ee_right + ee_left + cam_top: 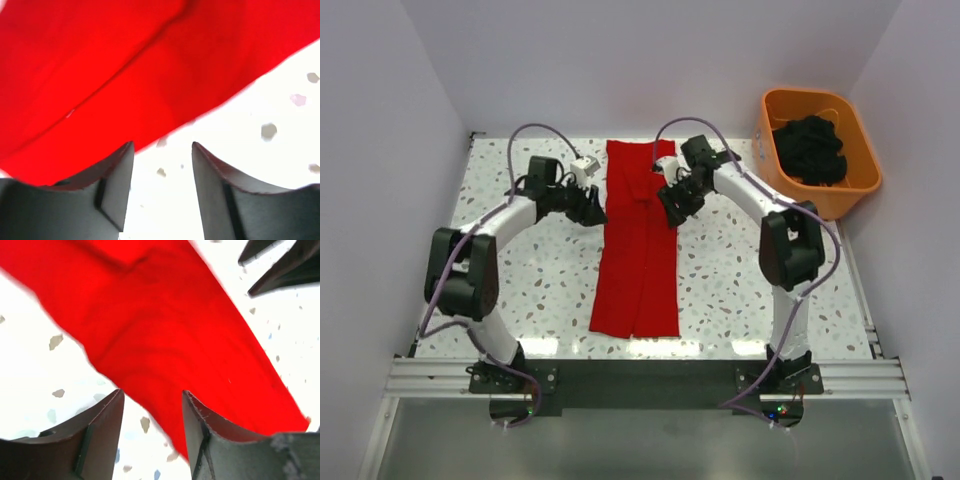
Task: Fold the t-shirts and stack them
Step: Fold the tshirt
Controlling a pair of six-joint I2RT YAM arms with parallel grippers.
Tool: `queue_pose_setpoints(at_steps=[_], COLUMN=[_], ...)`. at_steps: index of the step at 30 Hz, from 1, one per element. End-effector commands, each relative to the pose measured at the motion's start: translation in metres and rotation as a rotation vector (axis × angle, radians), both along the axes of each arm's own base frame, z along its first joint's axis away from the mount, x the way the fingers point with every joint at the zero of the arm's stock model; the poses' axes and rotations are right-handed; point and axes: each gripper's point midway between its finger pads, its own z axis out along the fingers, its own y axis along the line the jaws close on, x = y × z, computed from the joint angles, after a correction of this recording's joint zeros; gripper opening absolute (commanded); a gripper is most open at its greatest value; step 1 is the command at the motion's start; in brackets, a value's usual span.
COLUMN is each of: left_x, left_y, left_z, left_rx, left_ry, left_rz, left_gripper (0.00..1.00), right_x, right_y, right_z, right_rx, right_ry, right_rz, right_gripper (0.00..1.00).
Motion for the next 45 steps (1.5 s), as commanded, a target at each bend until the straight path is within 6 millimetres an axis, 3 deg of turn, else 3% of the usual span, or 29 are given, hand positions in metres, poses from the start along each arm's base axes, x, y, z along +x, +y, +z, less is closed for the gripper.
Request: queue_pose_setpoints(at_steps=[1,2,3,5,6,7,8,9,10,13,14,15,19,22,30,39,45], left_x=[-0.034,-0.047,-0.075,-0.100,-0.134,-0.150,-0.162,-0.188,-0.198,-0.235,-0.248,-0.249,-0.269,-0.276,-0.271,-0.271,-0.267], left_y=[0.005,0.007,0.011,0.018,0.022,0.025,0.025,0.028,0.027,0.014,0.005,0.000,-0.017,-0.012,-0.001,0.004,-0.001], left_z=[0.064,0.067,0.068,0.066,0.048,0.052,0.048,0.037,0.031,0.008,0.003,-0.004,-0.024,-0.040,-0.066,-0.075,-0.081], left_rx=[0.044,0.062,0.102,0.173,0.158,0.175,0.194,0.180,0.176,0.172,0.163,0.170,0.198,0.225,0.320,0.345,0.332], left_ry=[-0.351,-0.398,-0.487,-0.655,-0.601,-0.668,-0.767,-0.742,-0.753,-0.771,-0.762,-0.803,-0.830,-0.810,-0.810,-0.803,-0.772], left_rz=[-0.261,-0.323,-0.458,-0.642,-0.723,-0.786,-0.898,-0.946,-0.984,-1.148,-1.196,-1.206,-1.301,-1.352,-1.385,-1.411,-1.397], left_gripper=[0.56,0.57,0.57,0.59,0.59,0.62,0.63,0.63,0.64,0.64,0.63,0.63,0.63,0.62,0.60,0.57,0.50], right_x=[-0.026,-0.034,-0.043,-0.068,-0.078,-0.101,-0.113,-0.133,-0.154,-0.200,-0.207,-0.223,-0.246,-0.256,-0.267,-0.280,-0.279], right_y=[-0.001,-0.005,-0.009,-0.018,-0.022,-0.022,-0.022,-0.015,-0.017,-0.008,-0.006,-0.001,0.011,0.017,0.023,0.008,0.016], right_z=[0.077,0.083,0.100,0.091,0.105,0.086,0.082,0.090,0.070,0.047,0.040,0.026,0.004,-0.008,-0.032,-0.042,-0.054], right_rx=[0.106,0.103,0.097,0.067,0.061,0.046,0.037,0.053,0.047,0.039,0.028,0.027,0.018,0.020,0.010,0.002,-0.006], right_ry=[-0.172,-0.197,-0.274,-0.291,-0.368,-0.342,-0.368,-0.412,-0.380,-0.423,-0.447,-0.452,-0.486,-0.490,-0.486,-0.458,-0.455], right_rz=[0.172,0.205,0.279,0.351,0.421,0.483,0.556,0.629,0.685,0.885,0.942,1.013,1.152,1.211,1.288,1.357,1.364], right_gripper=[0.55,0.56,0.57,0.60,0.61,0.63,0.63,0.63,0.63,0.64,0.64,0.64,0.63,0.62,0.54,0.53,0.50])
